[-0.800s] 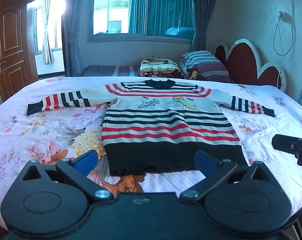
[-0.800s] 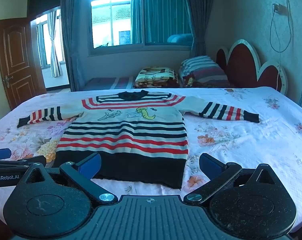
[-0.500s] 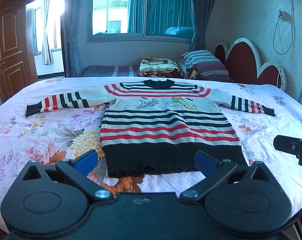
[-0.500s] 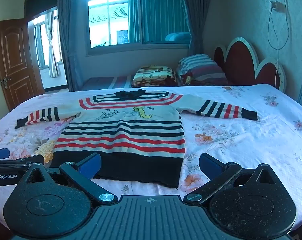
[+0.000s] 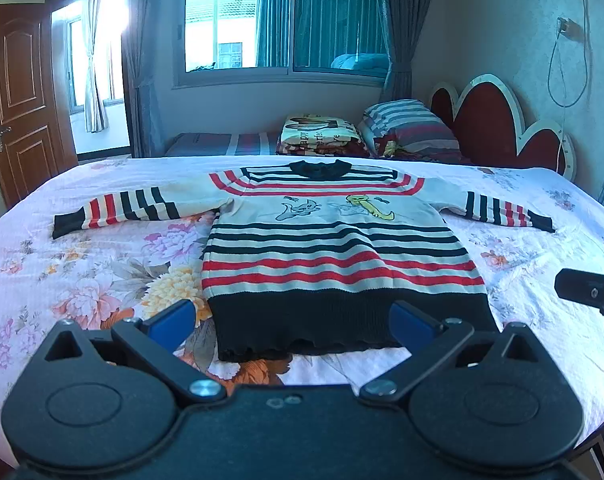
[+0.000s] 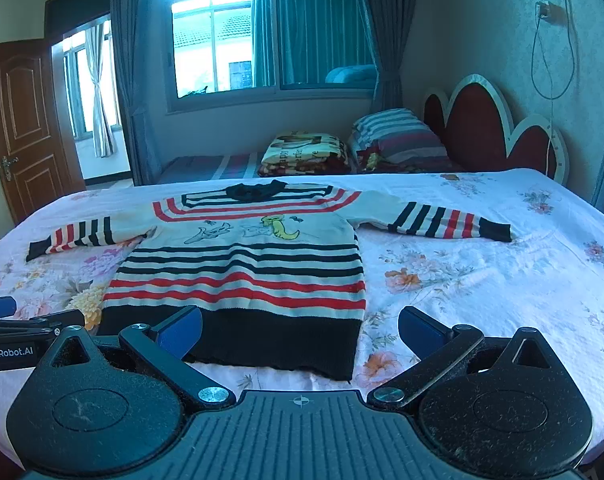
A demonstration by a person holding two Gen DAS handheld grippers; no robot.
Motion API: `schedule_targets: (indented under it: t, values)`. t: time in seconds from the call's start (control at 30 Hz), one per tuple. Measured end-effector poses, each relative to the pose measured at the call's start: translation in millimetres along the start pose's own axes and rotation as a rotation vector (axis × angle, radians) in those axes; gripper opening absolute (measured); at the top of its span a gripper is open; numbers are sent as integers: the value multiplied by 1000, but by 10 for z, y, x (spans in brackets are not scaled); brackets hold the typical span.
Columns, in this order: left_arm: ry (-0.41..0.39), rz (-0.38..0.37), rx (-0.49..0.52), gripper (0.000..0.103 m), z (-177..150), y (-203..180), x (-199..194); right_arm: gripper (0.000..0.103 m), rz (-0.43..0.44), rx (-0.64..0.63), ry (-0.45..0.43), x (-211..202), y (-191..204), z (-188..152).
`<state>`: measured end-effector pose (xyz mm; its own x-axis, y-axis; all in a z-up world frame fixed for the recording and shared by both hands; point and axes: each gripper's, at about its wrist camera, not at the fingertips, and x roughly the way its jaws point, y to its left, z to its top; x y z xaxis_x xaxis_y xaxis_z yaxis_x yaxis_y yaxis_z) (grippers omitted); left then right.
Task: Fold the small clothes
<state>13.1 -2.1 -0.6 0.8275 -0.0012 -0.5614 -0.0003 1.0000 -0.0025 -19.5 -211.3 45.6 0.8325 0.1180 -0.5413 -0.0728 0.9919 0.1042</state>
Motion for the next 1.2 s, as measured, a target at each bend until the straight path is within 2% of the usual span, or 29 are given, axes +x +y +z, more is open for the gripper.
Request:
schedule_targets:
  t: [1.2]
  values:
    - [-1, 16, -4, 103, -64, 33, -72, 103, 10, -7, 0, -34, 37, 7]
